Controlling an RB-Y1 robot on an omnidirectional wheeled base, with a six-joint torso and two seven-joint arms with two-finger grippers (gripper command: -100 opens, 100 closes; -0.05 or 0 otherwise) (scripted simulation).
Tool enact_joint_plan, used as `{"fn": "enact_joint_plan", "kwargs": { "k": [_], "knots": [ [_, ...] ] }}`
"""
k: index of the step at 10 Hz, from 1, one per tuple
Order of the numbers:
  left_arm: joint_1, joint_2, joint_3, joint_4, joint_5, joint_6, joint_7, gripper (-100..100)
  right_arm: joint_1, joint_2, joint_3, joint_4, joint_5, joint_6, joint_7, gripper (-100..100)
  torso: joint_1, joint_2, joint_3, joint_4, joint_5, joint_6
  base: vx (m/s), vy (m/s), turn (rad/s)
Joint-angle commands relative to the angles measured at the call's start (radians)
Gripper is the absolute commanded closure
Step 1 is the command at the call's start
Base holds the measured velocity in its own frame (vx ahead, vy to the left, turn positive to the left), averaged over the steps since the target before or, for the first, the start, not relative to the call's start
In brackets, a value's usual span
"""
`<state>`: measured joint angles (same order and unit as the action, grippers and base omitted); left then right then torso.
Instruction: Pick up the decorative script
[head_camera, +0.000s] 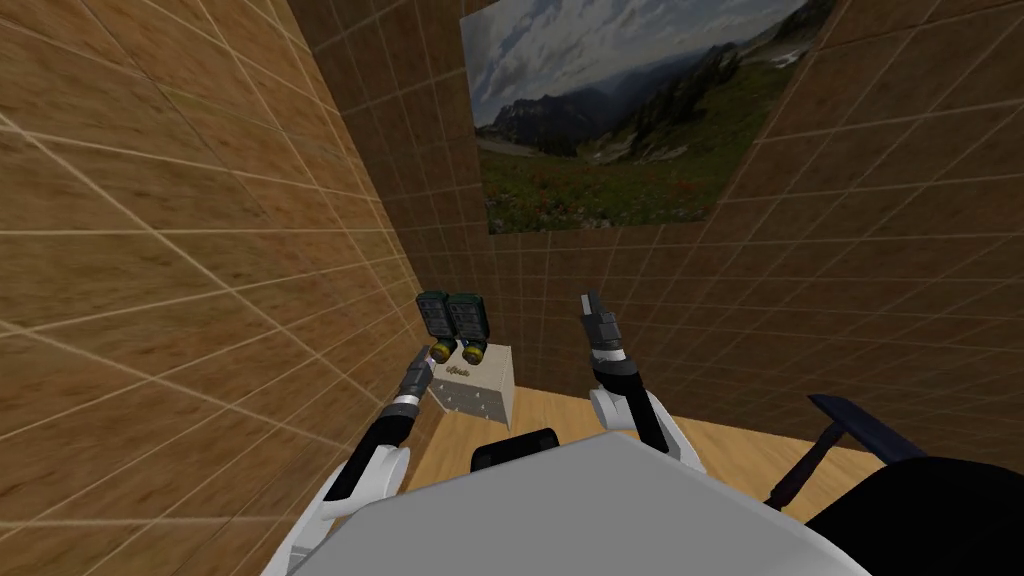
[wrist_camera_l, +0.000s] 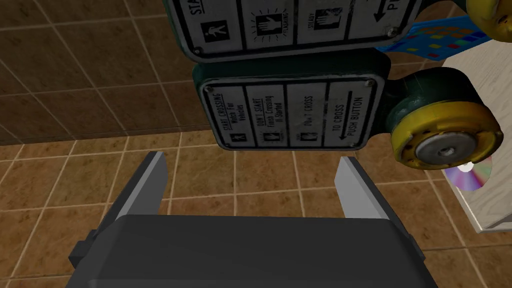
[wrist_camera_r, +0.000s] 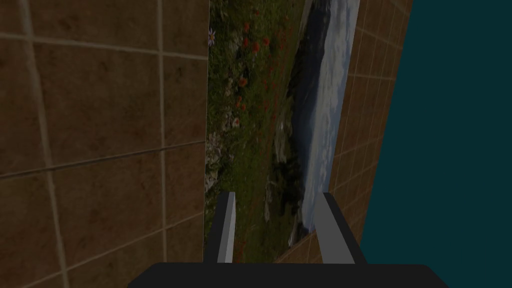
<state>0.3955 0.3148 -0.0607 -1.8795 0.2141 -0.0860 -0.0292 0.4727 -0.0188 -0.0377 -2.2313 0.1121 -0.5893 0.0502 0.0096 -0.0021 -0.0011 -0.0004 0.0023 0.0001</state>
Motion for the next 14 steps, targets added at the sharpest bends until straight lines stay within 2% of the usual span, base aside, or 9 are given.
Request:
{"fn": "enact_joint_plan", "kwargs": {
  "k": [1,2,4,5,10,11,12,13,14],
  "knots": [
    [-0.015,0.029,-0.002,0.05,0.047,0.05,0.011,-100,0.0,0.0,0.0,0.0,0.0,0.0,0.0,0,0.0,0.0,0.0,0.0,0.0,0.0,-0.065,0.166,-0.43],
    [-0.015,0.029,-0.002,0.067,0.047,0.052,0.011,-100,0.0,0.0,0.0,0.0,0.0,0.0,0.0,0,0.003,0.001,0.001,0.0,0.001,0.0,-0.057,0.126,-0.297],
    [-0.047,0.074,0.005,0.146,0.113,0.115,0.03,-100,0.0,0.0,0.0,0.0,0.0,0.0,0.0,0,-0.001,0.0,0.0,0.0,0.0,0.0,-0.068,0.111,-0.399],
    [-0.047,0.074,0.005,0.158,0.113,0.132,0.03,-100,0.0,0.0,0.0,0.0,0.0,0.0,0.0,0,0.001,0.001,0.001,0.0,0.0,-0.001,-0.058,0.115,-0.311],
    [-0.094,0.137,0.022,0.299,0.209,0.257,0.062,-100,0.0,0.0,0.0,0.0,0.0,0.0,0.0,0,-0.003,-0.002,-0.001,0.0,-0.001,-0.001,-0.051,0.068,-0.33],
    [-0.094,0.137,0.022,0.304,0.209,0.261,0.062,-100,0.0,0.0,0.0,0.0,0.0,0.0,0.0,0,-0.002,-0.003,-0.001,0.0,0.0,-0.001,-0.037,0.065,-0.214],
    [-0.11,0.156,0.03,0.355,0.239,0.294,0.074,-100,0.0,0.0,0.0,0.0,0.0,0.0,0.0,0,-0.002,-0.003,-0.002,-0.001,0.0,-0.002,-0.05,0.054,-0.385],
    [-0.11,0.156,0.03,0.355,0.239,0.305,0.074,-100,0.0,0.0,0.0,0.0,0.0,0.0,0.0,0,-0.003,-0.003,-0.002,-0.001,0.0,-0.001,-0.042,0.056,-0.215],
    [-0.126,0.175,0.039,0.405,0.269,0.346,0.085,-100,0.001,0.0,0.0,0.0,0.0,0.0,0.0,0,-0.003,-0.003,-0.002,-0.001,-0.001,-0.002,-0.039,0.062,-0.347]
  ]
}}
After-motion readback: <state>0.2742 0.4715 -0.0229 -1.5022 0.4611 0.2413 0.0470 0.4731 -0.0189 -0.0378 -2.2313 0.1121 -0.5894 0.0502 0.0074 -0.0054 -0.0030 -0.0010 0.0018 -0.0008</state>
